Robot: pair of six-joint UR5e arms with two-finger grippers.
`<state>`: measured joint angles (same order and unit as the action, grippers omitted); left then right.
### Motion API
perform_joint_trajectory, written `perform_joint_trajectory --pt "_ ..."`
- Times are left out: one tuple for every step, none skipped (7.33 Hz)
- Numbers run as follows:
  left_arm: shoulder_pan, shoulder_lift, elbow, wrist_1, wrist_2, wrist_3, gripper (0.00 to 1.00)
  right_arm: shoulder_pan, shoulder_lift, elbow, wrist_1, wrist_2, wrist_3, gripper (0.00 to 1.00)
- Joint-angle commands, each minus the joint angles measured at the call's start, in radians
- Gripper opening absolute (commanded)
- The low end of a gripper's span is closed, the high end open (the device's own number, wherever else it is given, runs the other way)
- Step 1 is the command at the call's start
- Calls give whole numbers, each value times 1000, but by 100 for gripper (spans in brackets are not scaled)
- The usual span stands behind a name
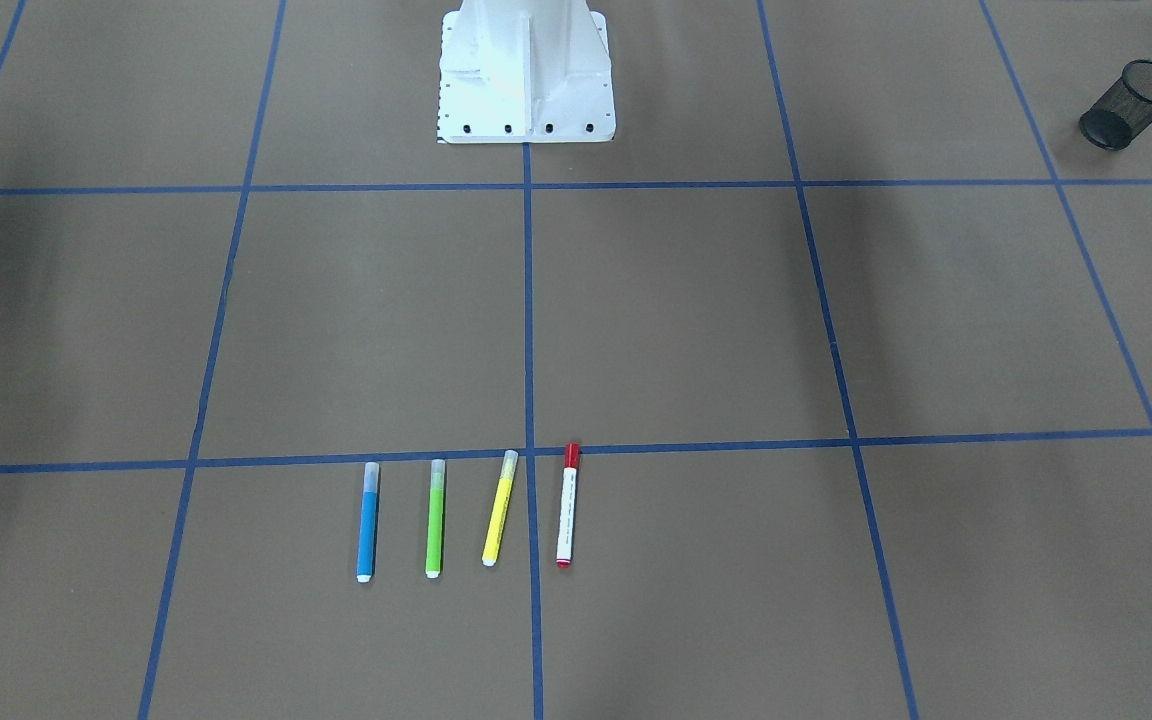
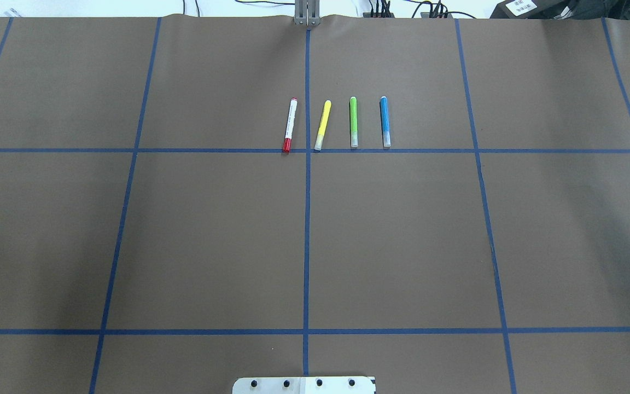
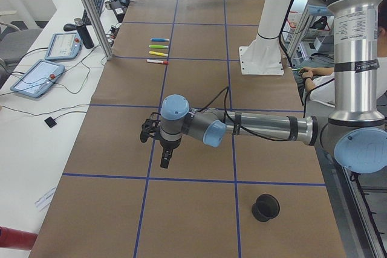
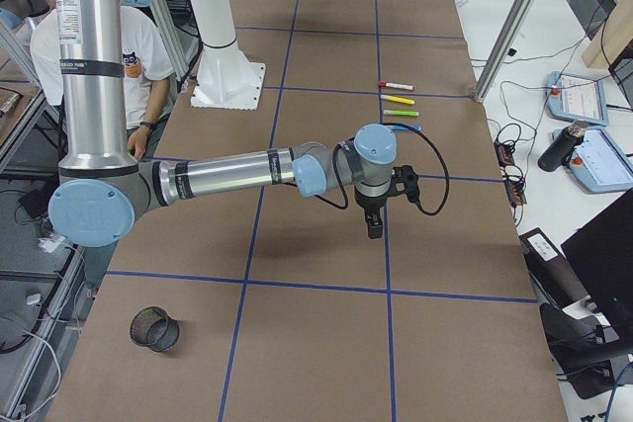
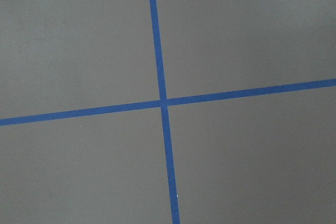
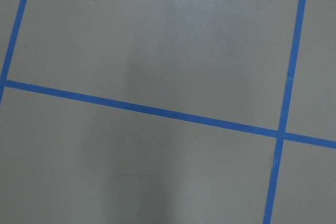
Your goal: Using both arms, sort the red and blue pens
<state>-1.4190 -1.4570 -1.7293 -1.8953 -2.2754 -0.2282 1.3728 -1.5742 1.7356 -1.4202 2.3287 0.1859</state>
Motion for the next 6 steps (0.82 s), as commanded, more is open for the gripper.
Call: perform_joint_trajectory --pt "0 35 -4 -11 -33 9 100 0 -13 1 0 11 3 100" --pt "2 35 -6 -11 -39 7 100 0 -13 -1 1 11 0 100" --pt "2 37 -3 -10 -51 6 100 0 -15 1 1 11 6 100" --pt "3 34 14 -4 -50 0 100 0 -15 -1 0 15 7 100" --pt "5 34 13 -8 -53 -5 100 0 -18 4 1 27 9 100" --pt "6 35 16 -10 -58 -3 100 0 -18 1 1 34 9 100"
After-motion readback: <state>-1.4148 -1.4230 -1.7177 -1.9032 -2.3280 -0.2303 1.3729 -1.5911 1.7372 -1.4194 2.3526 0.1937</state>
